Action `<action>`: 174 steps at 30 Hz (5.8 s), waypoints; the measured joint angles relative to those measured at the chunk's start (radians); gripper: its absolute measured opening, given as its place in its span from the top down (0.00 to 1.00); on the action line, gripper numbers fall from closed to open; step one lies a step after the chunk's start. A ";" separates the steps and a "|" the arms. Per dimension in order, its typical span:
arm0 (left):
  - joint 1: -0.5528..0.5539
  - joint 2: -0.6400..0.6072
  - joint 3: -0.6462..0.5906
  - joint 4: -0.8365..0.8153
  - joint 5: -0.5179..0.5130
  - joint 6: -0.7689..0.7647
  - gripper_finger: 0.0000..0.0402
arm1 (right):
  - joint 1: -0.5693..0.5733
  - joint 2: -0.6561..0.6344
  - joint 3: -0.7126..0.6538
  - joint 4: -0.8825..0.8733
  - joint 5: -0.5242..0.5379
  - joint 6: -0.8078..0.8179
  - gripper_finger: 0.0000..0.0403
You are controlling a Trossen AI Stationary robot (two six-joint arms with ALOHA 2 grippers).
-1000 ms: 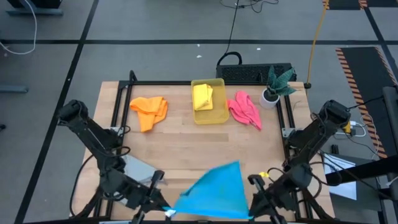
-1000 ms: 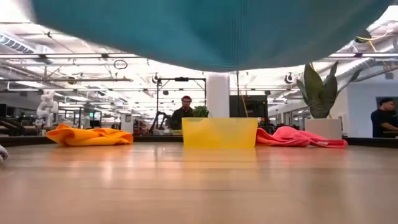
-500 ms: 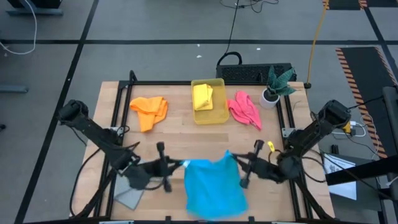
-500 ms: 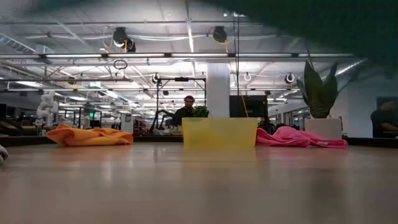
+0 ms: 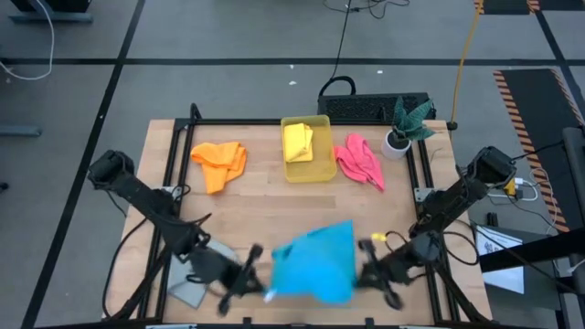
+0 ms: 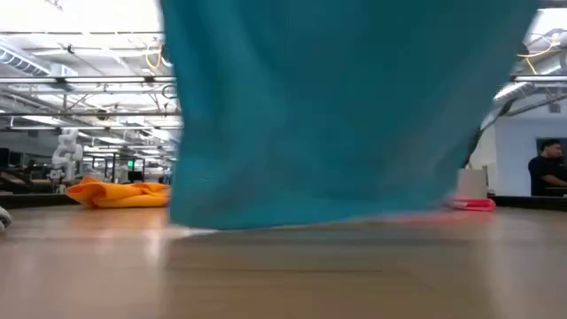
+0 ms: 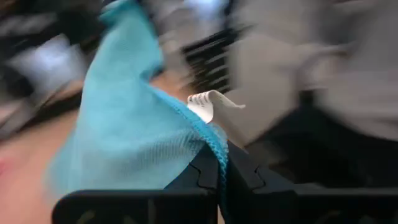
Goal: Fold microfiber towels
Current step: Fold the blue microfiber towel
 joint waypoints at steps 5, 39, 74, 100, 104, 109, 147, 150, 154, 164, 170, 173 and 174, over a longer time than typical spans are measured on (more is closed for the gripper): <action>-0.068 0.000 0.002 0.247 0.000 0.200 0.99 | -0.002 0.000 0.002 0.229 -0.322 -0.017 0.99; 0.281 0.174 0.000 -0.325 -0.423 -0.264 0.99 | -0.263 -0.001 -0.283 -0.045 0.505 0.304 0.99; 0.359 0.248 -0.050 -0.258 -0.684 -0.456 0.99 | -0.233 0.000 -0.302 -0.090 0.945 0.392 0.99; 0.088 -0.159 -0.050 0.146 -0.729 0.079 0.99 | -0.048 -0.092 -0.012 0.362 0.637 -0.491 0.99; 0.155 -0.159 -0.050 0.123 -0.807 0.162 0.99 | -0.099 -0.130 -0.012 0.366 0.810 -0.732 0.99; 0.227 -0.159 -0.050 0.186 -0.828 0.298 0.99 | -0.172 -0.148 -0.012 0.364 0.822 -0.893 0.99; 0.054 0.294 -0.050 -0.075 -0.149 -0.339 0.98 | -0.102 0.220 -0.167 -0.265 0.138 0.405 0.80; 0.047 0.296 -0.050 -0.078 -0.147 -0.360 0.99 | -0.102 0.239 -0.118 -0.396 0.138 0.461 0.72; 0.042 0.296 -0.050 -0.077 -0.146 -0.356 0.96 | -0.109 0.199 -0.057 -0.650 0.135 0.578 0.63; 0.042 0.296 -0.050 -0.058 -0.086 -0.353 0.97 | -0.198 0.169 0.070 -0.836 0.032 0.782 0.56; 0.041 0.296 -0.050 -0.066 -0.038 -0.309 0.99 | -0.231 0.189 0.084 -0.876 0.004 0.888 0.58; 0.042 0.299 -0.050 -0.068 -0.019 -0.305 0.98 | -0.236 0.189 0.084 -0.904 0.000 0.929 0.58; 0.042 0.299 -0.050 -0.070 -0.014 -0.306 0.98 | -0.236 0.189 0.084 -0.910 -0.017 0.932 0.59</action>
